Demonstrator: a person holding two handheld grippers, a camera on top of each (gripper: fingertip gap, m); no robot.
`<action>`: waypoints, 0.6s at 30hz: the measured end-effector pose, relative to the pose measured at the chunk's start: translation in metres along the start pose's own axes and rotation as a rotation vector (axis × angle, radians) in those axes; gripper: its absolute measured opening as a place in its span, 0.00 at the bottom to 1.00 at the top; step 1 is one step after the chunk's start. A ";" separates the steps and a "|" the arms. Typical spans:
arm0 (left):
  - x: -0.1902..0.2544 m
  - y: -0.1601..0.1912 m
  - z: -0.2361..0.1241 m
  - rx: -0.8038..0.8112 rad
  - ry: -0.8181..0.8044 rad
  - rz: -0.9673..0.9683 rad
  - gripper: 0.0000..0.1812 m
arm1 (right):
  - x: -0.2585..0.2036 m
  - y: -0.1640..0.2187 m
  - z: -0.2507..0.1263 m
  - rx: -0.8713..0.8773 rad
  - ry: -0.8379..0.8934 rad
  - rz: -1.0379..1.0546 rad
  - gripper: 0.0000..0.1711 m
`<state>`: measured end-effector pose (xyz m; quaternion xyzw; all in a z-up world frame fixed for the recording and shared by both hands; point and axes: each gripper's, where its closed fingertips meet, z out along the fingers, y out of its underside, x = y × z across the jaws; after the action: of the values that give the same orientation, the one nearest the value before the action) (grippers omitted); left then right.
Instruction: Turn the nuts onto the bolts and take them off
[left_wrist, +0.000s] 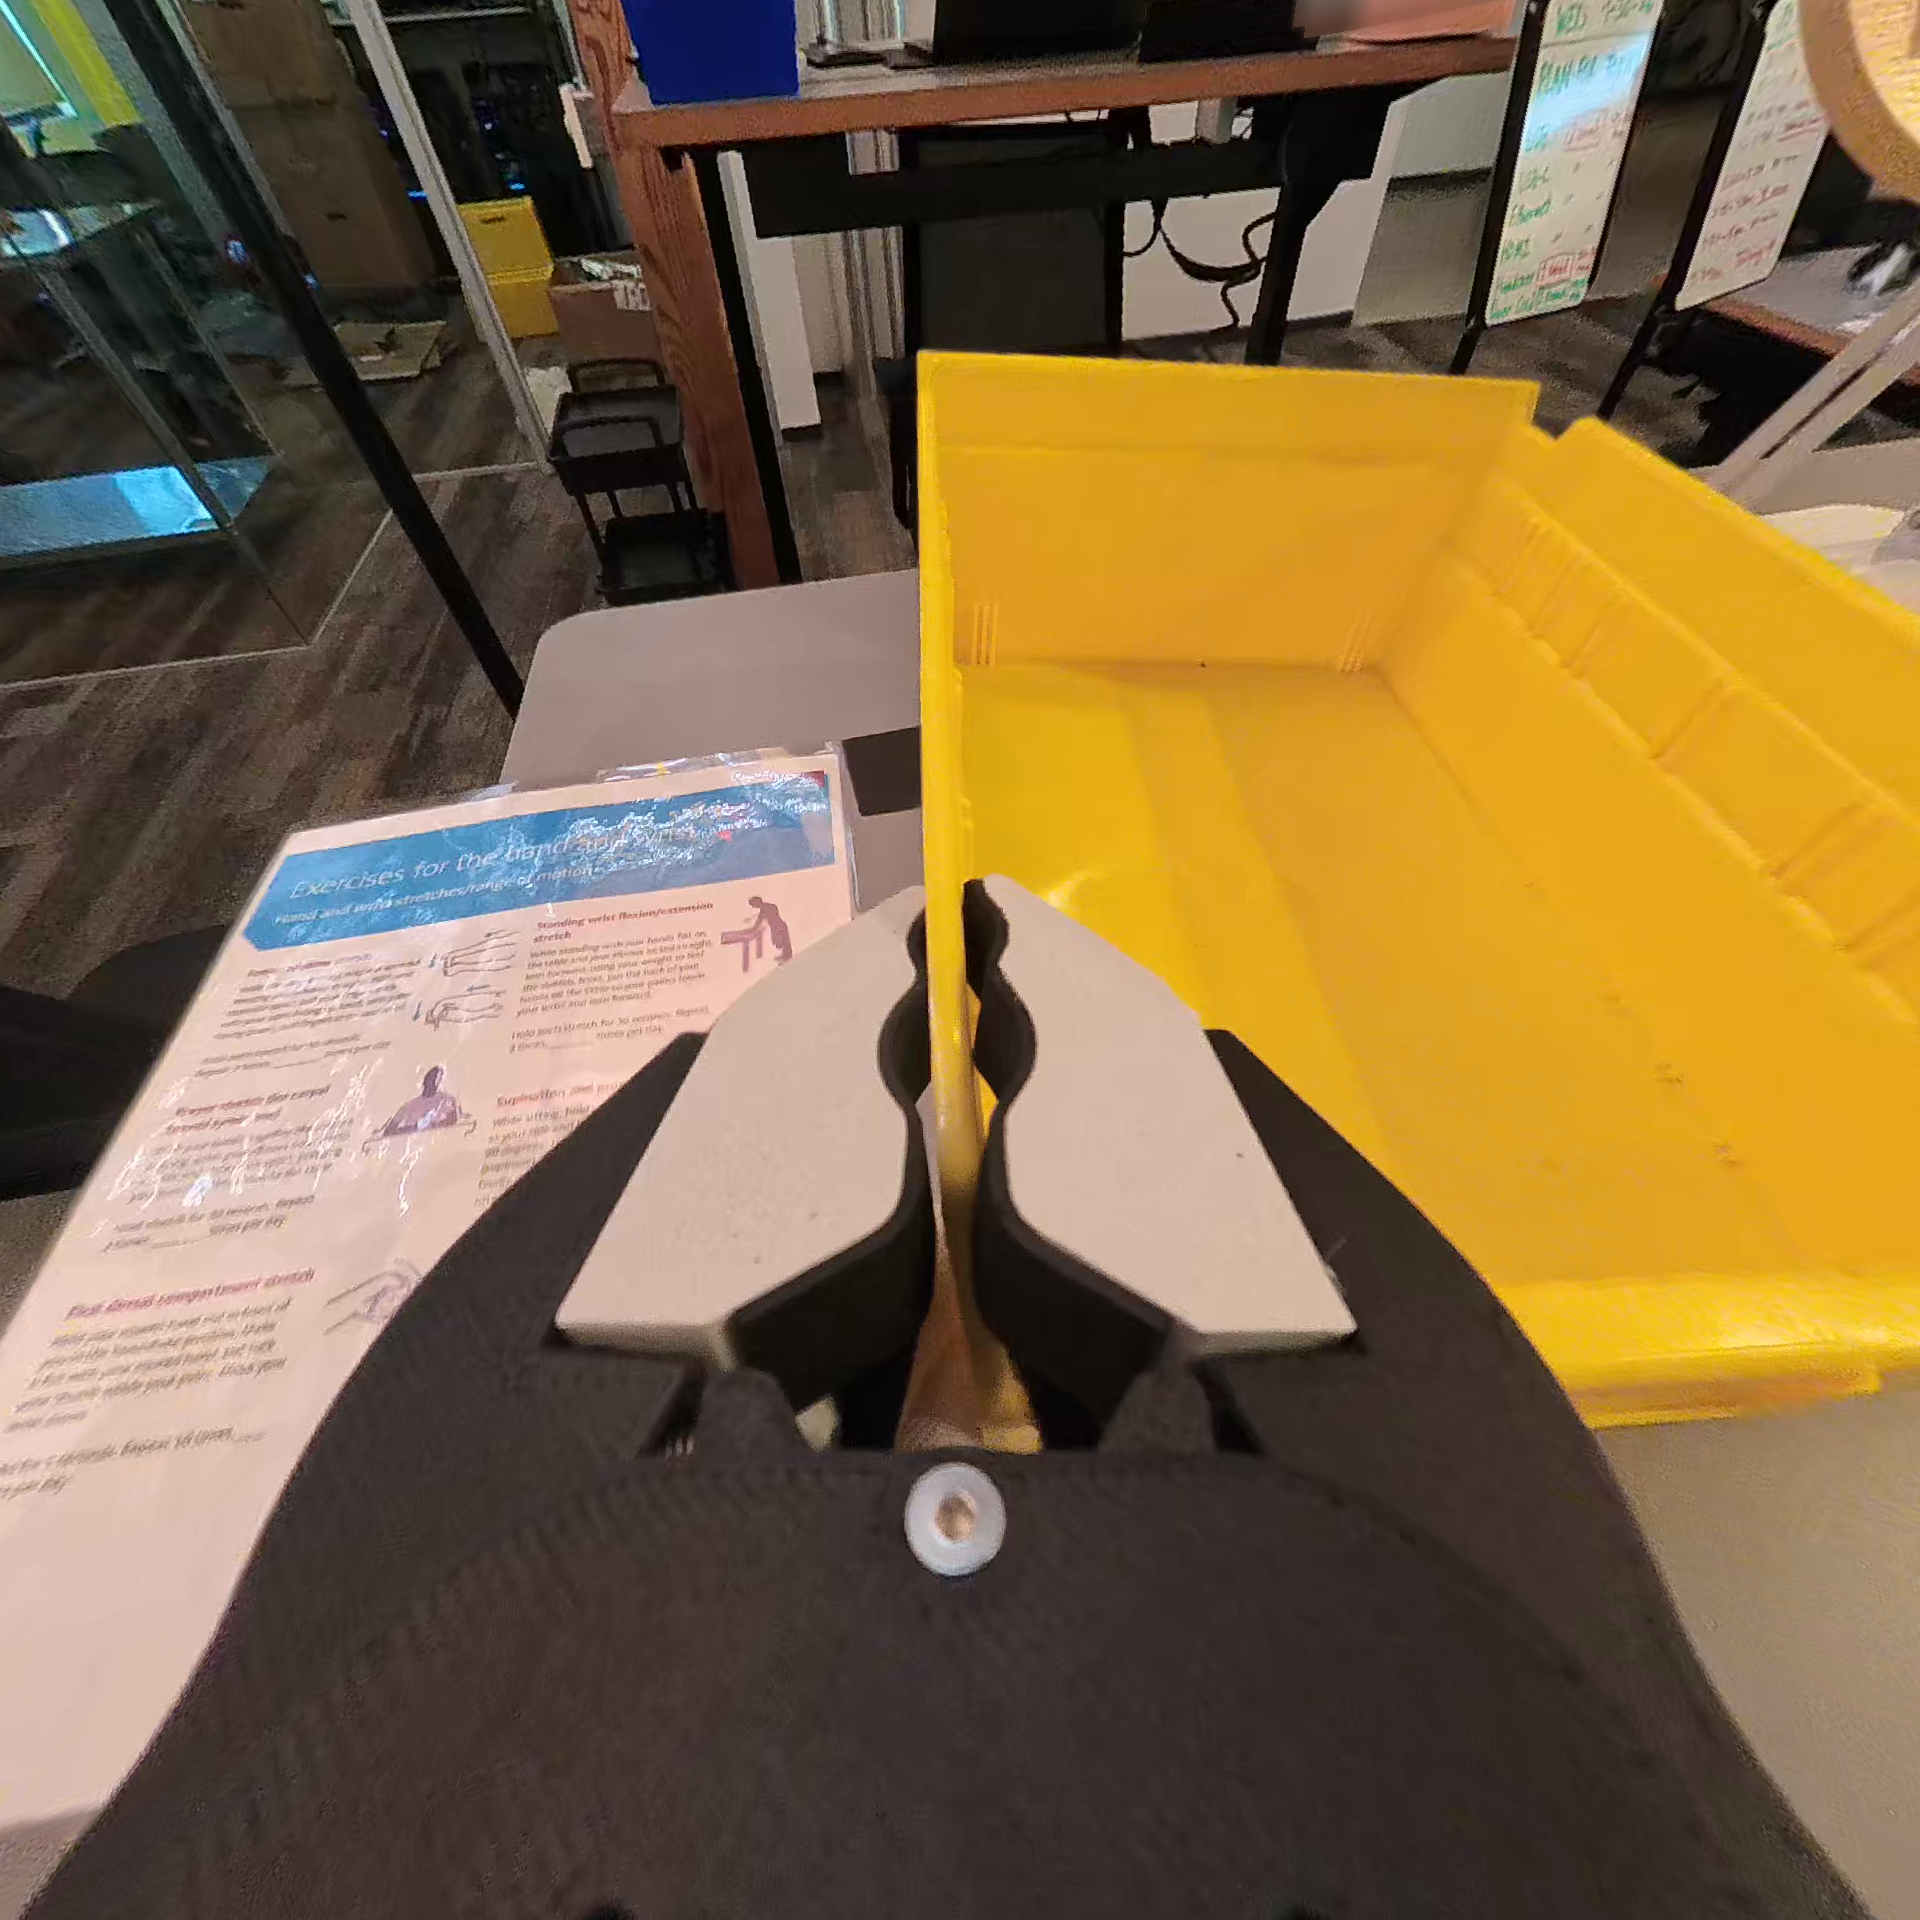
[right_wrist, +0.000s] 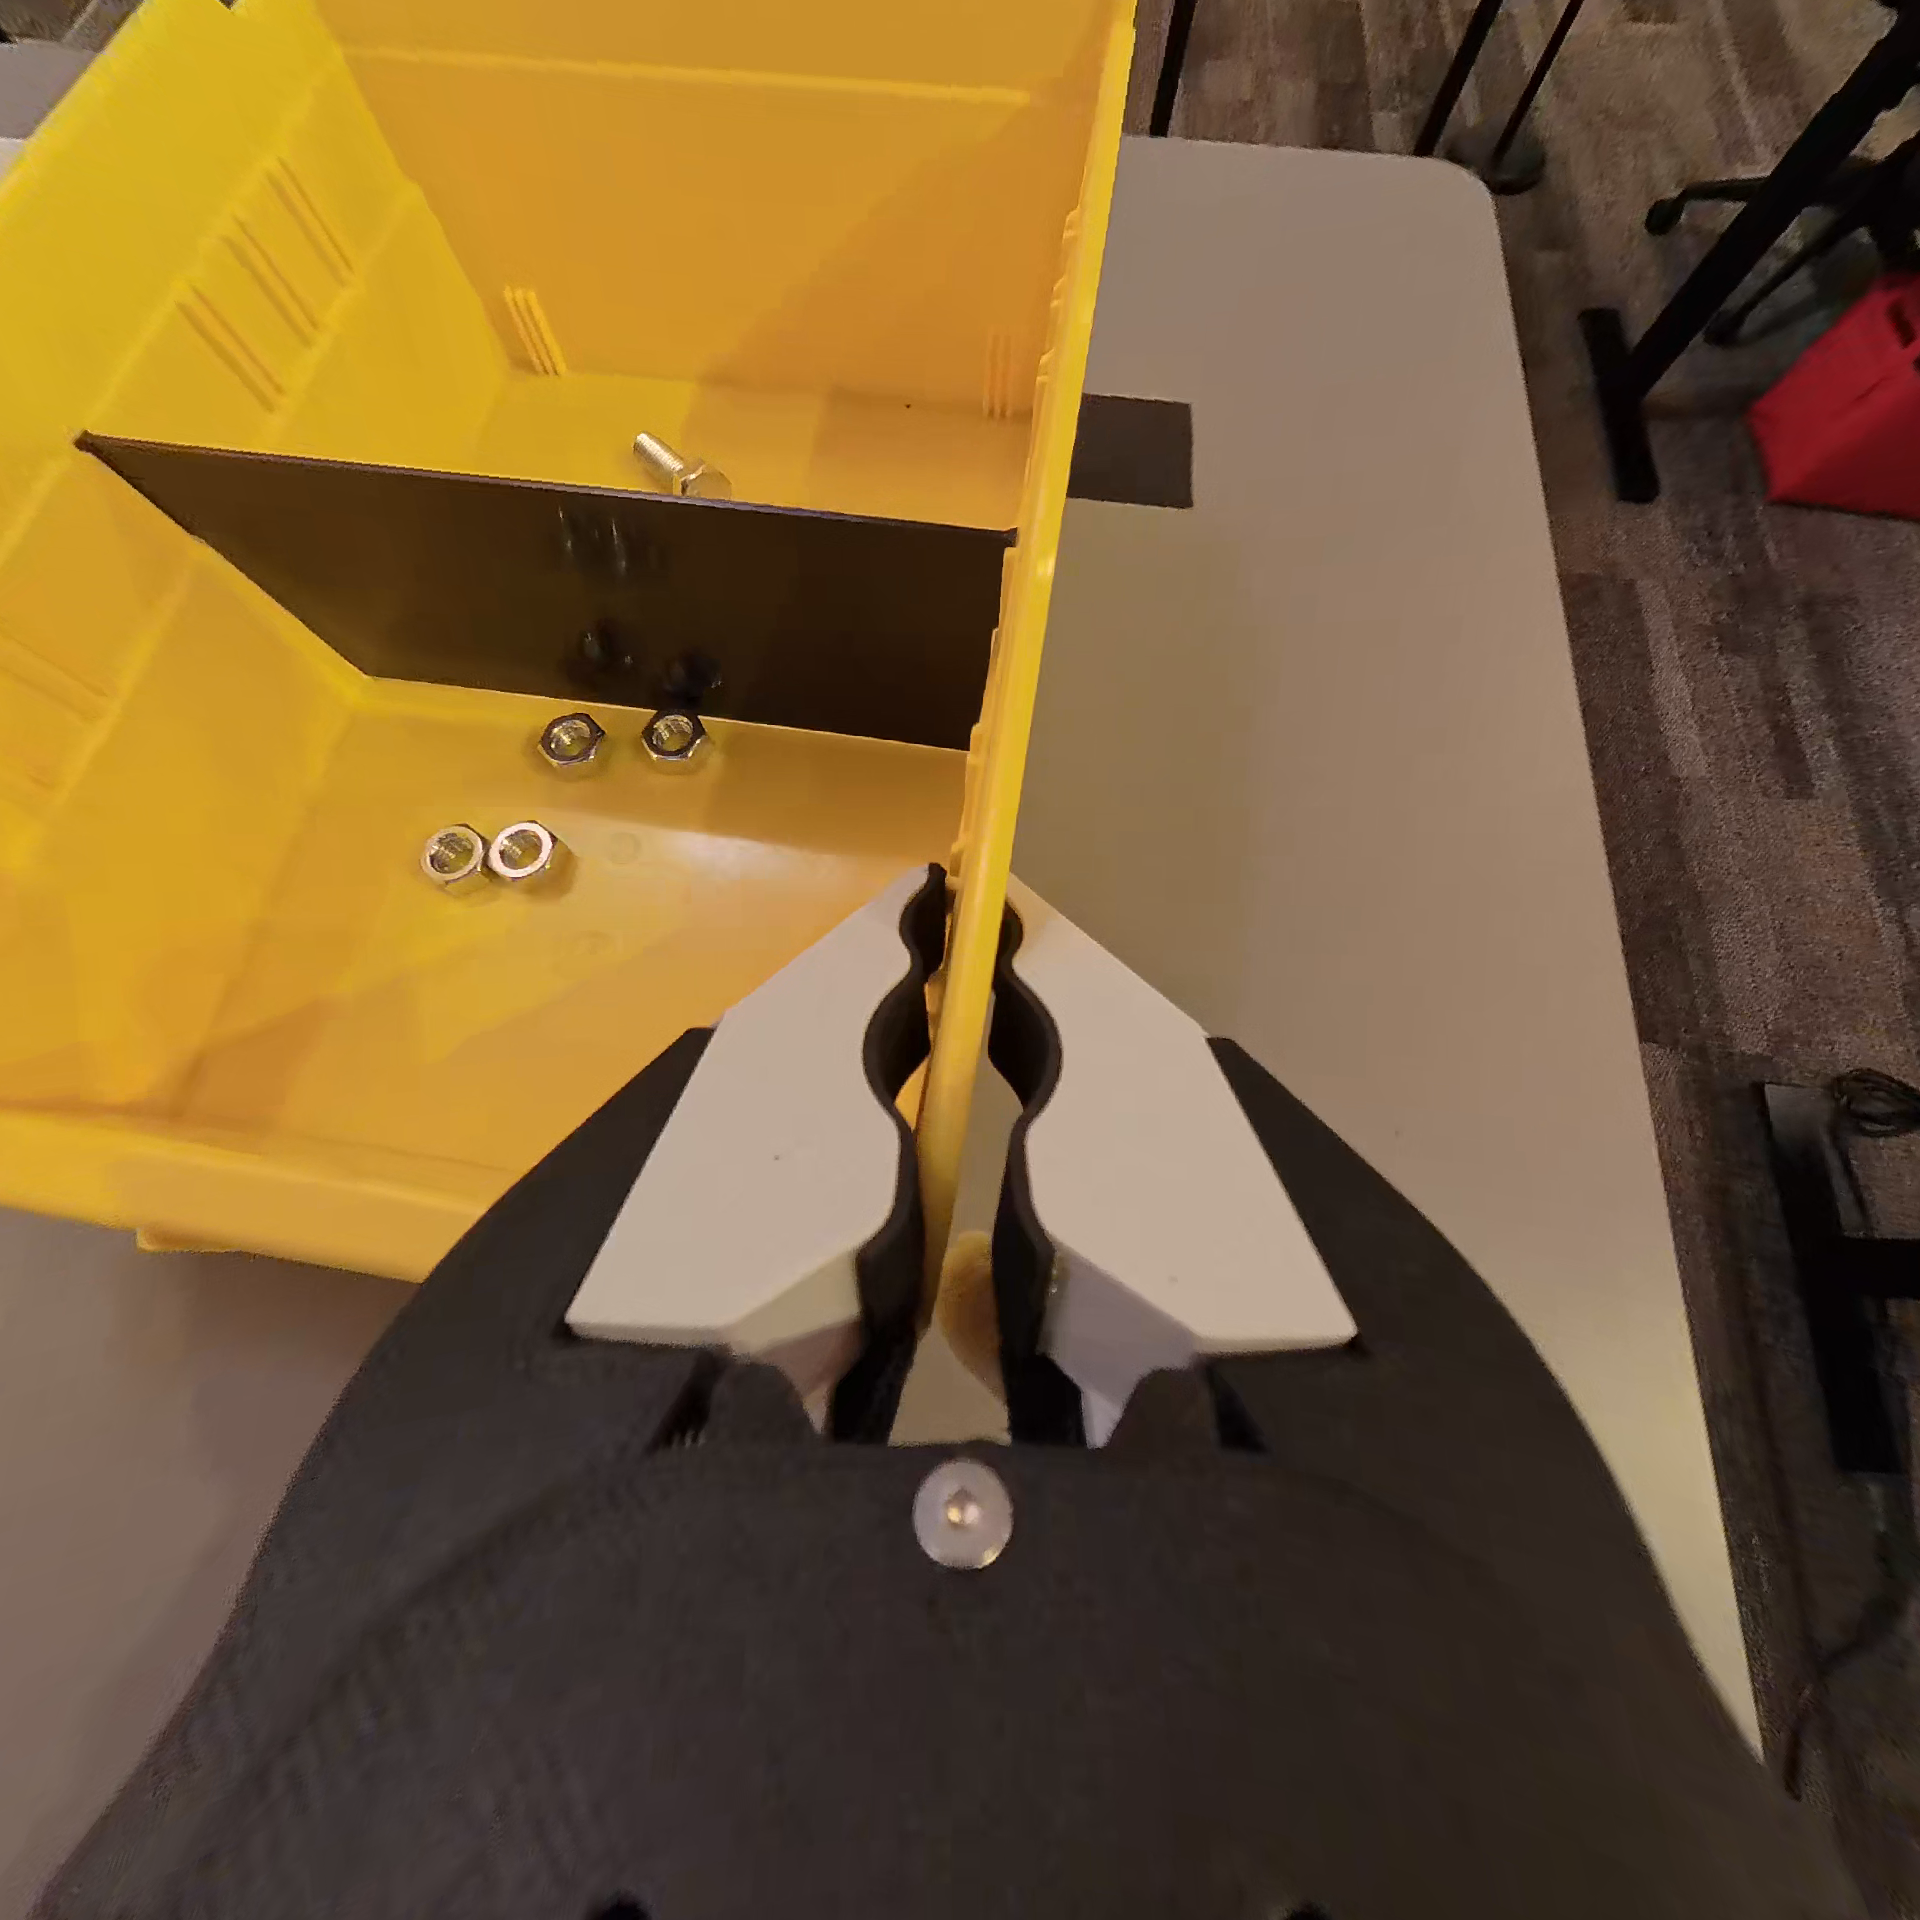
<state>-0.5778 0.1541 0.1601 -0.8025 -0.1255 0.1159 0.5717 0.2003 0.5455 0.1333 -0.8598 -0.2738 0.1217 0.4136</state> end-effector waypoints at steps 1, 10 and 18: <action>0.002 -0.001 -0.004 -0.012 -0.002 0.005 0.01 | -0.005 0.001 -0.005 -0.014 -0.002 -0.007 0.02; -0.002 -0.016 -0.079 0.164 -0.074 0.031 0.01 | -0.087 0.001 -0.048 -0.060 -0.102 -0.126 0.02; -0.017 -0.017 -0.158 0.313 -0.154 -0.034 0.01 | -0.215 0.017 -0.046 -0.088 -0.295 -0.218 0.02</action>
<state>-0.5433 0.0135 0.2274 -0.6901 -0.1626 0.1855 0.6804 0.0502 0.3844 0.1446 -0.8152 -0.4280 0.1887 0.3416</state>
